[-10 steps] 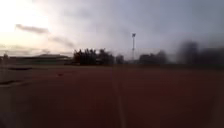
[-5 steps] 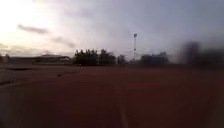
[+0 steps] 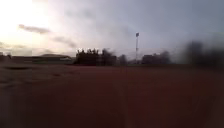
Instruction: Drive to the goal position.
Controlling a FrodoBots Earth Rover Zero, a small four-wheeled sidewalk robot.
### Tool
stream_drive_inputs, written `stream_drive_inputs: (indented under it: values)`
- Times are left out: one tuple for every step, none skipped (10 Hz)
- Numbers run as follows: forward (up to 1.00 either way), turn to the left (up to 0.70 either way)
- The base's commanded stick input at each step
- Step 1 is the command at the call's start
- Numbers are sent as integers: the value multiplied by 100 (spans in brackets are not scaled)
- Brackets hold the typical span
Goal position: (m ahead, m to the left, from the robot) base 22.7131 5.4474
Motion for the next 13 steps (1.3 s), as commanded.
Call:
stream_drive_inputs:
  values:
    - [70, 2]
    - [70, 2]
    - [70, 2]
    - [70, 2]
    - [70, 0]
    - [70, 2]
    - [70, 2]
    - [70, 2]
    - [70, 2]
    - [70, 2]
    - [70, 2]
    - [70, 2]
    - [70, 2]
